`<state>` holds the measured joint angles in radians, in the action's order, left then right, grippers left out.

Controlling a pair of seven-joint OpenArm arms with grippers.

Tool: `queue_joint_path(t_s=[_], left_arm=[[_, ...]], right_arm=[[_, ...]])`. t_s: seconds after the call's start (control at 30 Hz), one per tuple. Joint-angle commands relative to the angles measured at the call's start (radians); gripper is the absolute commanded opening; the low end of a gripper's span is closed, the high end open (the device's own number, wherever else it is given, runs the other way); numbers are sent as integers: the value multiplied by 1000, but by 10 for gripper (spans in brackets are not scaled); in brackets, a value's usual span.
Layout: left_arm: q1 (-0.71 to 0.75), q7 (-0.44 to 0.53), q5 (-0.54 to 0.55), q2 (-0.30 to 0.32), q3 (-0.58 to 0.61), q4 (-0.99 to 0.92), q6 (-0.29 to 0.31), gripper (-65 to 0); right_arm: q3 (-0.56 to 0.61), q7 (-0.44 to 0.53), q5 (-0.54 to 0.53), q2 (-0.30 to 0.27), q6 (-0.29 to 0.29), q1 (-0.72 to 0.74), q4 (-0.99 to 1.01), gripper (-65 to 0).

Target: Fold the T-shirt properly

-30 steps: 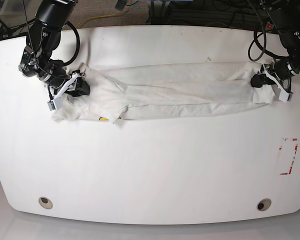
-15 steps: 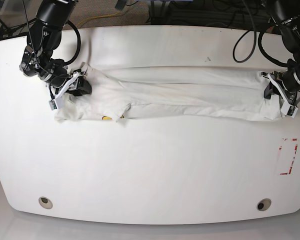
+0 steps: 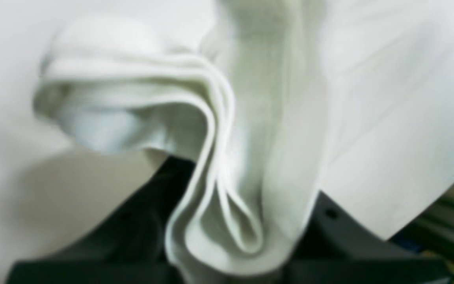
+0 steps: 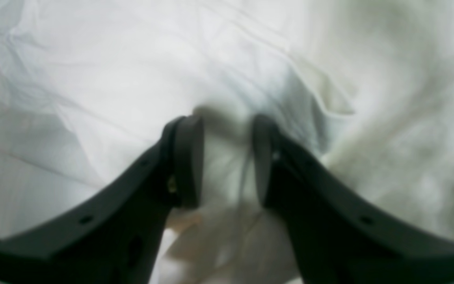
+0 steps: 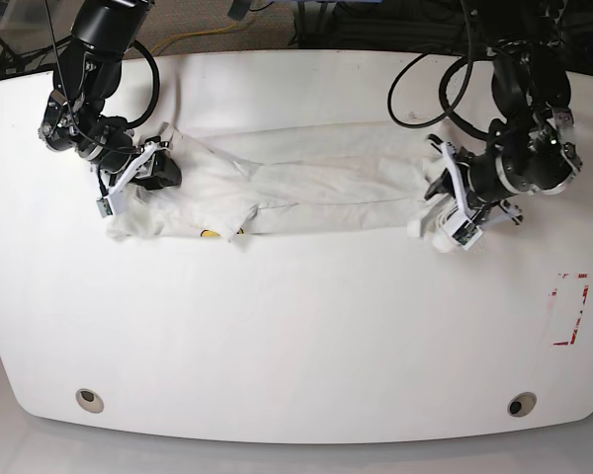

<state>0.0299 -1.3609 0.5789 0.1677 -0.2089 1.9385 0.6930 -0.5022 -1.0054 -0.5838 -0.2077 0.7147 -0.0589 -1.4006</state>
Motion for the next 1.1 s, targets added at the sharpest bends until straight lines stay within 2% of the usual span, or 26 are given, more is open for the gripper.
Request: queue_joint_path(t_s=[0.0,0.17,0.23,0.5,0.57,0.67,0.77,0.83,1.07], left_arm=[[-34,16,13,-20,36,17,-40,-647],[-77,18,2,-79,134,14,-117,-646],[-87,18,-44,-110,176,14,-155,-646],[-115,18,-208,-190,323,12,-160,-639],[-115,18,-241,-199,357,12,-160,-567],[-115,18,-254,-199,417,9,-160,-337],[-115,16,-254,-199,444,9,-164,-203],[-115,16,-256,-201,467,9,-167,-160],[-138,18,-250,-228,477,35,-164,-149]], right_arm=[[1,-49,48,-9,-17,-3,-4,-447],[1,-49,46,-9,-17,-5,-4,-447],[0,-49,46,-9,-17,-5,-4,-447],[1,-49,46,-9,-17,-5,-1,-447],[1,-49,46,-9,-17,-3,0,-447],[1,-49,46,-9,-17,0,0,-447],[3,-49,46,-9,-17,0,0,-447],[3,-49,46,-9,-17,0,0,-447],[3,-49,51,-9,-17,0,2,-447]])
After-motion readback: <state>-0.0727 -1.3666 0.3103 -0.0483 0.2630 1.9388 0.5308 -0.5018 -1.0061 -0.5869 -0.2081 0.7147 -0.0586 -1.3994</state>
